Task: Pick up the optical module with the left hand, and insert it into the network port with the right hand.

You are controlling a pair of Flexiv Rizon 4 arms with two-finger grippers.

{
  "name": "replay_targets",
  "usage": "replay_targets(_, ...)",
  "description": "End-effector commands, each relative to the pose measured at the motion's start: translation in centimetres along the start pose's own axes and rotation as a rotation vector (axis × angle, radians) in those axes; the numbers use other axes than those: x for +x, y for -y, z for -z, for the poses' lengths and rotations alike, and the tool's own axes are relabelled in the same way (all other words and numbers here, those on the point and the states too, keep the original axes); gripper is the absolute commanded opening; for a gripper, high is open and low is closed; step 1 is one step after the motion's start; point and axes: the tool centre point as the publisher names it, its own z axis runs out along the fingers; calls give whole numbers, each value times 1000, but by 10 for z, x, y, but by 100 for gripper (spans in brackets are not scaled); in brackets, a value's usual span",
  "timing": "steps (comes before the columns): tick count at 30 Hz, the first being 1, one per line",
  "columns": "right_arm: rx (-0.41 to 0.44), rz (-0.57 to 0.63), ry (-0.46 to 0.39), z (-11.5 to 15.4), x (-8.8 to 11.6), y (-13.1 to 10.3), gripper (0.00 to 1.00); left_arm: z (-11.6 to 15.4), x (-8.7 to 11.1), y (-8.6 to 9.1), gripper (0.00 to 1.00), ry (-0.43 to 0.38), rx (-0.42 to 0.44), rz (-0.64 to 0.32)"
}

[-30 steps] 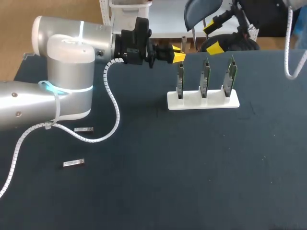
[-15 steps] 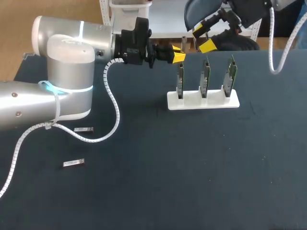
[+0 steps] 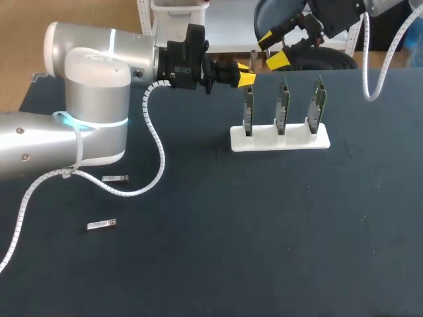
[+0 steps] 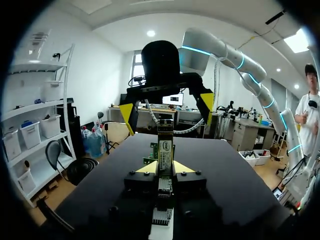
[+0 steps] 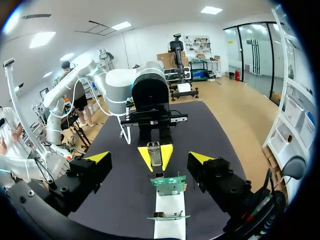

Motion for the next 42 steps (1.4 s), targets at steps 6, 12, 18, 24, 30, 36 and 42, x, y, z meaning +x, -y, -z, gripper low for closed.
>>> replay_targets(6, 40, 1, 10, -10, -2, -3, 100, -1, 0, -2, 0, -3, 5, 1)
replay_targets(12, 23, 1, 18, -12, -5, 0, 100, -1, 0, -2, 0, -3, 5, 1)
replay_targets(18, 17, 6, 15, -15, -8, 1, 100, -1, 0, -2, 0, -3, 5, 1)
replay_targets(24, 21, 9, 14, -17, -11, 1, 100, -1, 0, -2, 0, -3, 5, 1)
replay_targets(30, 34, 7, 13, -18, -12, 2, 100, -1, 0, -2, 0, -3, 5, 1)
replay_targets(36, 40, -2, 15, -20, -10, 2, 100, -1, 0, -2, 0, -3, 5, 1)
replay_targets(42, 43, -4, 12, -21, -10, 2, 100, -1, 0, -2, 0, -3, 5, 1)
